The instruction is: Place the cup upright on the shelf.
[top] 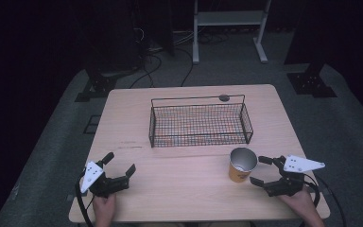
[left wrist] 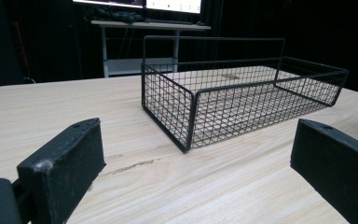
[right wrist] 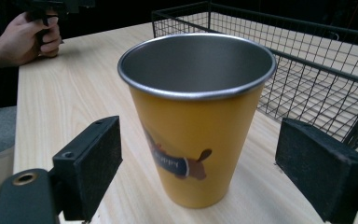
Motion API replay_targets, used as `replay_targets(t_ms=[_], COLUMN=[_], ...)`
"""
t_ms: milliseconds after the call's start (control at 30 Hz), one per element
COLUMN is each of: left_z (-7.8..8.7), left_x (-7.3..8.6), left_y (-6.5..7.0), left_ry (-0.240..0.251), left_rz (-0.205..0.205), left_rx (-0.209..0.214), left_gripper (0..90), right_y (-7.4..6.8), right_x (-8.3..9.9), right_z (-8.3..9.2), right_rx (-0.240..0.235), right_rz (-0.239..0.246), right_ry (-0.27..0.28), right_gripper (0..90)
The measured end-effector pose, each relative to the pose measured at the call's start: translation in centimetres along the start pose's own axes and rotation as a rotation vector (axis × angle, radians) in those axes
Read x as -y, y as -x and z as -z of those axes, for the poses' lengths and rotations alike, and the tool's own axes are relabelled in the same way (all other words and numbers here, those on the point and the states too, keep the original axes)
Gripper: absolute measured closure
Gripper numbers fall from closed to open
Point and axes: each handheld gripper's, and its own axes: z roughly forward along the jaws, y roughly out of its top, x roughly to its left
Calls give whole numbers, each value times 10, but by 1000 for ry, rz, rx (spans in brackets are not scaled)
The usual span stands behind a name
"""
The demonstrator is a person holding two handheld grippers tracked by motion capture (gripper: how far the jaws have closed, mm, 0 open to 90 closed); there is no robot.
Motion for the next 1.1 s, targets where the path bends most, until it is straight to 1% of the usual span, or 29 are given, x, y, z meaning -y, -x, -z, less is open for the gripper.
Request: replay_targets(t_ms=[33,133,233,367,600,667,833,1100], left_z=[0,0,0,0,0,0,0,0], left_x=[0,0,0,0,0,0,0,0], left_y=[0,0,0,0,0,0,0,0], left_ry=[0,0,0,0,0,2,1,0], left_rz=[0,0,0,-1,-1,1,-1,-2], left_rx=[0,0,1,1,1,2,3,2], left_gripper=[17,16,17,16,17,16,16,17], right_y=[0,0,-1,-1,-2,-2,-3,-1], right_x=[-1,-2,-2,-3,-9,-12,-12,-12], right_z=[-2,-4,-10,-12,-18,-23,-30,-38], right_rx=[-1,-3,-3,-7,1,2,11,8], right_rz=[1,1,5,3,5,9,12,13], right_ry=[10,11,-1,0,-3,-7,-20,-17], right_gripper=[134,134,134,134,132,130,126,116])
